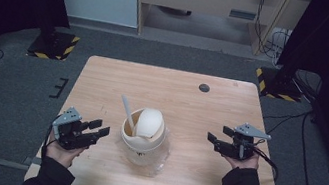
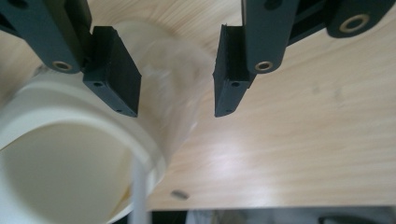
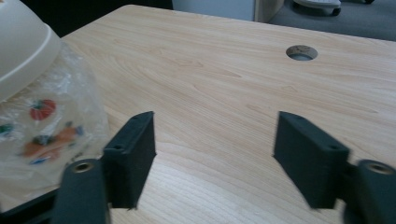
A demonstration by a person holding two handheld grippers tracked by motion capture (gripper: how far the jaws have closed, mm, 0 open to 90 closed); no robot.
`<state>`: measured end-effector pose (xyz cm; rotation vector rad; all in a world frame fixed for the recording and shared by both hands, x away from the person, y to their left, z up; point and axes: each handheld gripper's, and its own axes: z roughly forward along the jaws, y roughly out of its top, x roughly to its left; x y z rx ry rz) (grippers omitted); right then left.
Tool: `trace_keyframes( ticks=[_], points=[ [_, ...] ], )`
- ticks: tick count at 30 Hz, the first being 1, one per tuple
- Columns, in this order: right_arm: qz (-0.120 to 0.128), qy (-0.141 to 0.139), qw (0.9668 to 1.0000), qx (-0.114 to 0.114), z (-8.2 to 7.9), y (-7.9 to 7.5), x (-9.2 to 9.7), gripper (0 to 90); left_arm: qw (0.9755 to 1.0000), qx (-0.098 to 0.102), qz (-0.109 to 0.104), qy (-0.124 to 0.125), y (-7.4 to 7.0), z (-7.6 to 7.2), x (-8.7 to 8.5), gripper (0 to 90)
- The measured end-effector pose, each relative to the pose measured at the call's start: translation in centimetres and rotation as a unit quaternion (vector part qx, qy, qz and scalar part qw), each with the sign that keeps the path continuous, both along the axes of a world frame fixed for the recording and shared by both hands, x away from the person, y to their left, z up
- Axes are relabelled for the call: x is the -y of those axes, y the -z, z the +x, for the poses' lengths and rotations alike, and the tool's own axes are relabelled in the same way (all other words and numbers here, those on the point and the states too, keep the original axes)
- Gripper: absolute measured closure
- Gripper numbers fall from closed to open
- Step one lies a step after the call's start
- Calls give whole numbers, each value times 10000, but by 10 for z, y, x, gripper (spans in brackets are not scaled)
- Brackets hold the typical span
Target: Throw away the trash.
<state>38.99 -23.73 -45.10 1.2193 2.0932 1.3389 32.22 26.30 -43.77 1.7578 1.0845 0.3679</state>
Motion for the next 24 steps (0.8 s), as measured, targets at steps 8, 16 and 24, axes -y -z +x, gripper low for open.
trace_keyframes(
  ticks=[8, 16, 24],
  points=[
    [-42, 268, 9994, -191, 6, 17, 7, 110, 9886, -679, 1266, -458, 32, 16, -24, 455],
    [-332, 595, 9961, -567, 15, 35, 19, 76, 9745, -1131, 1857, -558, 55, 30, -28, 365],
    [-490, 843, 9915, -861, 22, 49, 28, 54, 9644, -1347, 2206, -568, 69, 37, -26, 229]
  ],
)
